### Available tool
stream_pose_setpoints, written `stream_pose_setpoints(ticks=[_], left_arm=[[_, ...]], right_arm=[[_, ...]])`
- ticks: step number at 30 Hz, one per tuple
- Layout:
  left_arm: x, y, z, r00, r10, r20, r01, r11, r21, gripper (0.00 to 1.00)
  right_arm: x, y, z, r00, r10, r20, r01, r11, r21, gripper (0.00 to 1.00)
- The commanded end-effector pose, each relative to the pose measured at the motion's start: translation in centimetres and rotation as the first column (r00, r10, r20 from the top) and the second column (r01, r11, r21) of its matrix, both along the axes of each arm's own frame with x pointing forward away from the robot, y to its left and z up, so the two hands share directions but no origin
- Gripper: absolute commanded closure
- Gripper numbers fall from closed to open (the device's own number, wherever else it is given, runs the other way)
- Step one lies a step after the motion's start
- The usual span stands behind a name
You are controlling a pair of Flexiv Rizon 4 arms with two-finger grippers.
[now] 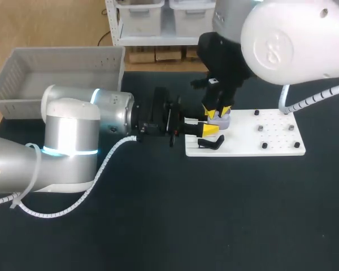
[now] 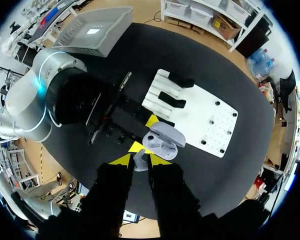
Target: Pick up each earbud case from the left stands, insert the matching earbuds, close the lid, and place the case in the box.
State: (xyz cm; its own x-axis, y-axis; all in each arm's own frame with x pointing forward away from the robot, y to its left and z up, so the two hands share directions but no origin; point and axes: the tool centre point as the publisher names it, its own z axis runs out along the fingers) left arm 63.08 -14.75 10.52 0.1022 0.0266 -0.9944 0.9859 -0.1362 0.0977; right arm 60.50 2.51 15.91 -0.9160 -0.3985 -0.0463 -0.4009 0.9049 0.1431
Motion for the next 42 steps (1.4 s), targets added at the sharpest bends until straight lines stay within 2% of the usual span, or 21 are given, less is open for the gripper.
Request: stream_pose_setpoints(ticks=[1,26,42], left_arm=[[-0.1,0.0,-0.1,1.000,0.003,0.002,-0.003,1.000,-0.002,1.00],[-0.1,0.0,-0.1,1.000,0.003,0.002,-0.003,1.000,-0.002,1.00],[-0.1,0.0,-0.1,1.000,0.003,0.002,-0.003,1.000,-0.002,1.00]], right_arm=[[0.1,0.0,-0.1,1.000,0.001,0.001,-0.001,1.000,-0.001,1.00],[1.4,-0.3,-0.6,1.000,0.001,0.000,-0.001,1.000,-0.004,1.00],[1.6,-0.3,-0.9,1.000,0.004,-0.007,-0.004,1.000,-0.007,1.00]])
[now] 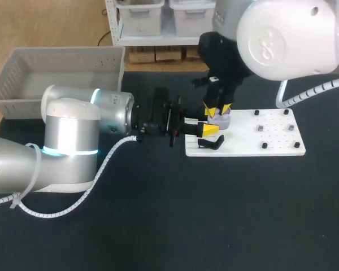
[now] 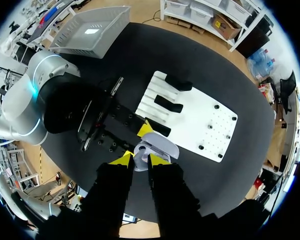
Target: Pick up each earbud case from the left stands, insert the matching earbuds, close the lid, and place the case in the box.
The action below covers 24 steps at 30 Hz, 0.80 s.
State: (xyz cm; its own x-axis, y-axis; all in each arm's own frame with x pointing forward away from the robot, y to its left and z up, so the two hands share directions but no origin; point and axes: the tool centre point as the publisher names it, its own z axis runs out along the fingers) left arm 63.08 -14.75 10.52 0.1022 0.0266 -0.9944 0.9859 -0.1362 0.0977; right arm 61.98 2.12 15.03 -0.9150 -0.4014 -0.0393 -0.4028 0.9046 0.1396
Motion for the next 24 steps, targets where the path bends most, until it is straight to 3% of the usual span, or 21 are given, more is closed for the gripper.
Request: stream_pose_setpoints(ticks=[1,21,22,24], left_arm=[[-0.05,0.01,-0.07,1.000,0.003,0.002,-0.003,1.000,-0.002,1.00],[-0.05,0.01,-0.07,1.000,0.003,0.002,-0.003,1.000,-0.002,1.00],[-0.05,0.01,-0.07,1.000,0.003,0.002,-0.003,1.000,-0.002,1.00],[-0.05,0.01,-0.07,1.000,0.003,0.002,-0.003,1.000,-0.002,1.00]], right_arm=[[0.13,0.11,-0.12,1.000,0.002,-0.002,-0.002,1.000,-0.001,1.00],[0.60,0.09,-1.02,1.000,0.004,-0.020,-0.004,1.000,-0.014,1.00],[0.56,0.08,-0.98,1.000,0.003,-0.021,-0.004,1.000,-0.014,0.76],[0.42,0.06,-0.65,1.000,0.002,-0.019,-0.002,1.000,-0.012,0.53]])
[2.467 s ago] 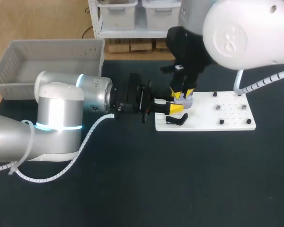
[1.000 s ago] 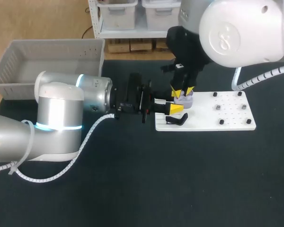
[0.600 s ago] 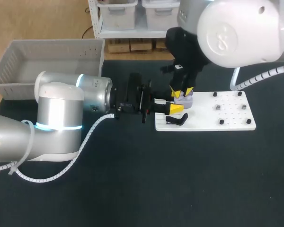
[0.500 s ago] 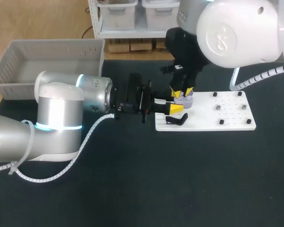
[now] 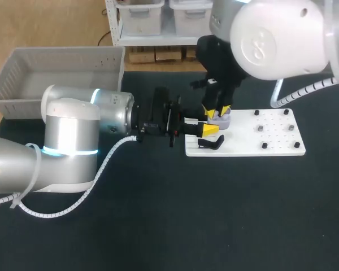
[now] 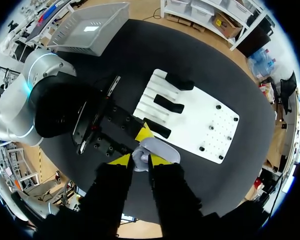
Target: Pick up each earbud case from the left stands, insert the matching earbuds, close the lid, and place the case in the box.
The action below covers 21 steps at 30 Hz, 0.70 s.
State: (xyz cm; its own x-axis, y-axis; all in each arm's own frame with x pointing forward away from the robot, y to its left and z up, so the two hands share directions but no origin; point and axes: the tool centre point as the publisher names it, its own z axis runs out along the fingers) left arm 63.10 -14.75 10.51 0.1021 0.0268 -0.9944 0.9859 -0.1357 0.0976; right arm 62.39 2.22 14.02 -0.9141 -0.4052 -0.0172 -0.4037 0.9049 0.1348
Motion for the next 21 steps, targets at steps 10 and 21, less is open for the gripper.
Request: stream_pose_setpoints(ticks=[10,21], left_arm=[[-0.1,0.0,-0.1,1.000,0.003,0.002,-0.003,1.000,-0.002,1.00],[-0.1,0.0,-0.1,1.000,0.003,0.002,-0.003,1.000,-0.002,1.00]], right_arm=[[-1.0,-0.6,4.5,0.999,-0.041,-0.001,0.041,0.993,0.114,0.00],[4.7,-3.9,4.1,0.878,-0.472,0.078,0.463,0.880,0.103,0.00]])
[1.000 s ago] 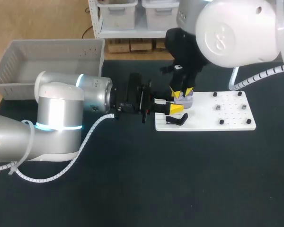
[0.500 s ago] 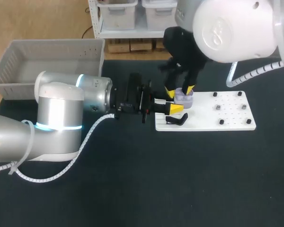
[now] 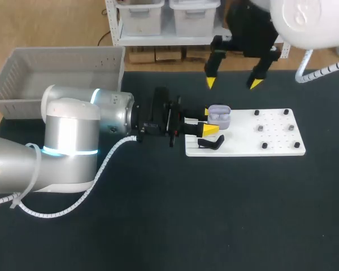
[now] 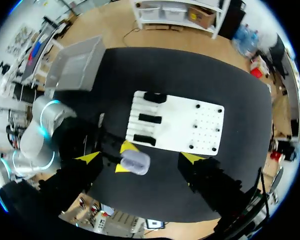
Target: Pick up each earbud case from the left stands, insert the matching earbuds, close the lid, and place the case in the box.
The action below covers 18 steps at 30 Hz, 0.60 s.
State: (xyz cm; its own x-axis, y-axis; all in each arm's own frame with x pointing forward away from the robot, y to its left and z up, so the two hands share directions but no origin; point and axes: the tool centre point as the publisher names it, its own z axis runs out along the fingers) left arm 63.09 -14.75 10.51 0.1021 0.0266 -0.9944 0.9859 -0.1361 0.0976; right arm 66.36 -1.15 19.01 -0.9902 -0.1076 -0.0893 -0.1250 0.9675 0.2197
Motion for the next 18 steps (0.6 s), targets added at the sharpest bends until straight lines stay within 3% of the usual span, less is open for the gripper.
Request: stream_pose_setpoints(ticks=[1,5,10,18], left_arm=[[-0.1,0.0,-0.1,1.000,0.003,0.002,-0.003,1.000,-0.002,1.00],[-0.1,0.0,-0.1,1.000,0.003,0.002,-0.003,1.000,-0.002,1.00],[-0.1,0.0,-0.1,1.000,0.003,0.002,-0.003,1.000,-0.002,1.00],[-0.1,0.0,-0.1,1.000,0.003,0.002,-0.003,1.000,-0.002,1.00]], right_arm=[[1.2,-0.9,-1.1,0.977,-0.206,0.048,0.208,0.978,-0.023,0.00],[2.1,-1.7,-2.0,0.970,-0.234,0.071,0.237,0.970,-0.045,0.00],[2.8,-2.7,-4.2,0.964,-0.261,0.045,0.264,0.962,-0.071,0.00],[1.6,-3.4,-6.5,0.966,-0.258,-0.009,0.255,0.961,-0.106,0.00]])
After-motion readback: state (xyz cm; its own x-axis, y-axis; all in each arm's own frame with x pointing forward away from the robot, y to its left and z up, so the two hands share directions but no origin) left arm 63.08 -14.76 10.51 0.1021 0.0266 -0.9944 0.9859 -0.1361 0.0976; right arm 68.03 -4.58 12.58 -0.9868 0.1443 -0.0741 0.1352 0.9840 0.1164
